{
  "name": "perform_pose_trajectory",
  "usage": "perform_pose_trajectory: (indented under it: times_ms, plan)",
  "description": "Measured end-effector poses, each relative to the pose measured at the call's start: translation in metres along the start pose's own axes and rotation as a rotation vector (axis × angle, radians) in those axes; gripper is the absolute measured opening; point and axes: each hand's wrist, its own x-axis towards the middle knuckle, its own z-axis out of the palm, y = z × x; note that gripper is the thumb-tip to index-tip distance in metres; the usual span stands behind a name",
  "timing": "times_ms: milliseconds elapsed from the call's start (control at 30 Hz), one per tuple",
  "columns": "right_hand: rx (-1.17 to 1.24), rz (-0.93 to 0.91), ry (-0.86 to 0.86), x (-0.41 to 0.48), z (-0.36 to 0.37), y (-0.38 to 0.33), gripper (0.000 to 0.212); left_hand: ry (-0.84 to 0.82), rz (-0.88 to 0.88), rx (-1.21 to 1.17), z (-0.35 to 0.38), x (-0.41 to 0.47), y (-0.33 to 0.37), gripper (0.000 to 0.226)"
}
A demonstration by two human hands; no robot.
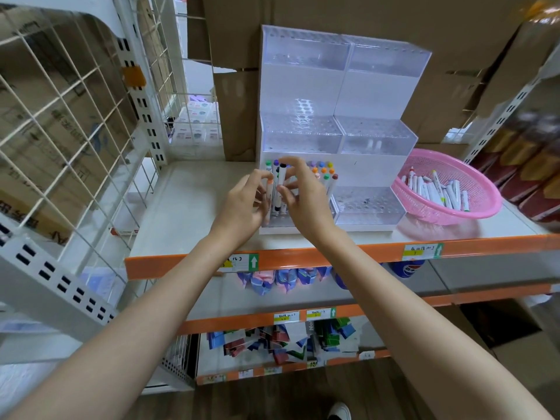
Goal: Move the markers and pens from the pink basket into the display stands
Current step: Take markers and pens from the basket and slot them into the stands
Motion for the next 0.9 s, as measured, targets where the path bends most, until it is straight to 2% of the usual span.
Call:
perform_pose_trajectory:
  times_ms: [200, 367, 567, 733, 900]
  plan:
    - [-0.068, -0.101, -0.024, 0.004, -0.002, 0.001, 0.037, -0.007, 0.124, 0.140, -0.011, 0.006, 0.002, 0.036]
    - [-0.076, -0.086, -0.058, 0.004, -0.003, 0.004, 0.037, 0.011, 0.219, 0.359, -0.018, 0.008, 0.000, 0.041]
    - [-0.145, -0.151, -0.059, -0.001, -0.002, 0.008, 0.028, -0.075, 0.231, 0.509, -0.020, 0.009, -0.006, 0.059]
    - [-0.165, -0.170, -0.007, 0.002, 0.000, 0.014, 0.010, -0.119, 0.235, 0.573, -0.023, 0.007, -0.008, 0.058]
    - [-0.157, -0.143, -0.001, 0.003, 0.000, 0.013, 0.007, -0.146, 0.229, 0.586, -0.025, 0.006, -0.006, 0.059]
